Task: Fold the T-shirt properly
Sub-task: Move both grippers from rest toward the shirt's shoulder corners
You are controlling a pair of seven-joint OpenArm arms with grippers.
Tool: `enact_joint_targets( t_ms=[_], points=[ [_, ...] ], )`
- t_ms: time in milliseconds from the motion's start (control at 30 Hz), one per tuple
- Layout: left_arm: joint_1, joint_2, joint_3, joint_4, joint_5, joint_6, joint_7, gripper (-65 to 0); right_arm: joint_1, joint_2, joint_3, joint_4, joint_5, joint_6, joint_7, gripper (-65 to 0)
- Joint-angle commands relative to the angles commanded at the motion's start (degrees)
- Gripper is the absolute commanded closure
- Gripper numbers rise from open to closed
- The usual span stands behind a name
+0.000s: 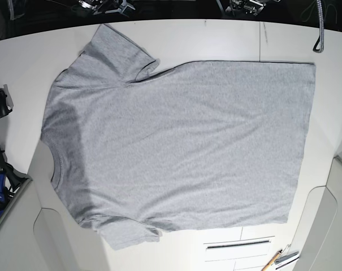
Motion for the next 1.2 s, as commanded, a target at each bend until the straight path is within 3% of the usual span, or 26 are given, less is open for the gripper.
enact_joint_targets(
  t_ms=[100, 267, 400, 533, 633, 733, 867, 1100, 1200],
  points=[
    [2.5, -1.5, 0.0, 1.6, -0.1, -0.1, -4.7, -7.0, -3.3, 2.6, 0.0, 6.1, 0.0, 0.02, 0.6, -3.4],
    [8.8, -4.1, 0.0, 10.3, -0.8, -8.0, -7.0, -7.0, -8.5, 6.6, 0.0, 14.2, 0.3, 0.35, 0.6, -3.4],
    [14.8, -6.0, -1.4, 19.3, -5.4, -9.0, -7.0, -7.0, -11.6, 9.0, 0.0, 18.2, 0.5, 3.98, 0.5, -3.4],
    [21.1, -7.1, -6.7, 28.3, -6.8, -9.1, -7.0, -7.0, -15.0, 11.4, 0.0, 22.5, 0.5, 4.13, 0.5, -3.4],
    [25.7, -7.3, -11.8, 34.4, -6.8, -13.3, -7.0, -6.9, -17.3, 13.3, 0.0, 26.1, 1.5, 4.35, 0.6, -3.4],
    [29.6, -7.3, -16.5, 39.1, -6.9, -15.7, -7.0, -6.9, -19.3, 15.5, 0.0, 30.0, 3.5, 6.1, 0.5, -3.4],
    [34.1, -7.3, -20.8, 43.8, -9.6, -15.9, -7.0, -6.9, -22.3, 19.0, 0.0, 36.3, 7.0, 7.17, 0.5, -3.4],
    [39.9, -7.3, -25.3, 51.0, -9.9, -15.9, -5.3, -6.9, -26.7, 23.1, 0.2, 47.8, 9.5, 7.34, 0.3, -3.4],
    [42.6, -7.3, -28.1, 54.6, -12.9, -15.9, -3.8, -6.9, -29.1, 24.7, 1.2, 52.7, 9.5, 7.34, -0.2, -3.4]
  ],
)
